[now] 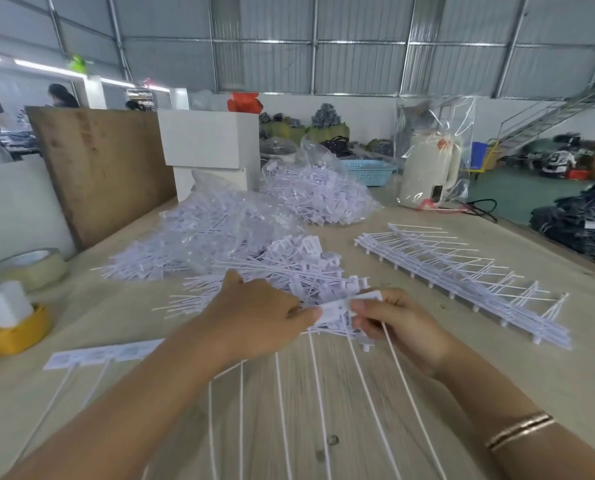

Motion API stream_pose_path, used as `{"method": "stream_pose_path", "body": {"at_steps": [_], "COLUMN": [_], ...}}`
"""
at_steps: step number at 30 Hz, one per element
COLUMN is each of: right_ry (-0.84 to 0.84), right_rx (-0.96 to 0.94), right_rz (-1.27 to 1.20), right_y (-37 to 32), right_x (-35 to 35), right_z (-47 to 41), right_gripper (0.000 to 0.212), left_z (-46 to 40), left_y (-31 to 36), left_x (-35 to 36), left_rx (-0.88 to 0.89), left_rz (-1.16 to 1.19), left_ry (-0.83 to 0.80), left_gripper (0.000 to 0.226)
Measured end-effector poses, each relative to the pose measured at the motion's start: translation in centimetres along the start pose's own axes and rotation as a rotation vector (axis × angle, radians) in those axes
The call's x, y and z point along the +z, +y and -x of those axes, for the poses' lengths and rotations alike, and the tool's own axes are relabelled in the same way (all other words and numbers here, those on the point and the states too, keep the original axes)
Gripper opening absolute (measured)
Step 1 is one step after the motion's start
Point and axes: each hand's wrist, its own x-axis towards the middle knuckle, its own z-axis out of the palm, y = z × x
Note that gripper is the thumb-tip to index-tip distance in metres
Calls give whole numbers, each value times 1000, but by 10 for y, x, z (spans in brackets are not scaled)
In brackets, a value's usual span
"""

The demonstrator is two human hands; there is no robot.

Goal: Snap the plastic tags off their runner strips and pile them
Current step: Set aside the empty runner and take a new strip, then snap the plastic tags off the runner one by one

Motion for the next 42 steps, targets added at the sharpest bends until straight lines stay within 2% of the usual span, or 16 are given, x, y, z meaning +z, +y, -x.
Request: {"method": "stream_pose_path", "body": {"at_steps": [4,7,9,10,14,16,18,20,21,25,37,39,42], "right_ry": [-147,-170,-140,-103,53,84,109,119,122,101,60,127,387], "right_rx": [6,6,-11,-23,-87,-117,-131,-135,-140,-167,-226,-220,-162], "right_rz": [174,248,270,259,179,106,59,22,3,-60,-75,-155,-466], "right_y": [-6,-11,-11,-9,-2,-2,0,5,5,2,7,5,-1], "right_x": [-2,-6,-3,-1,7,13,17,17,18,20,20,20,-2], "right_z": [5,6,7,7,3,2,1,1,1,2,1,0,0], "right_gripper": [19,28,30,24,22,25,28,43,44,28,30,25,21], "left_z": [-7,-9,-6,-5,-6,-7,-6,-5,-4,-4,-4,-3,0], "left_y": [4,6,7,7,11,11,12,13,14,16,21,23,16], "left_x": [11,20,26,28,30,31,31,32,31,32,38,37,34], "left_rx": [52,42,57,66,111,112,111,114,117,132,194,214,203], "left_rz": [147,255,296,341,729,835,870,892,905,943,1048,1082,1147], "left_ry": [-50,57,168,198,250,301,312,303,298,290,299,306,351], "left_gripper": [55,57,56,55,48,49,45,41,40,40,38,36,37]}}
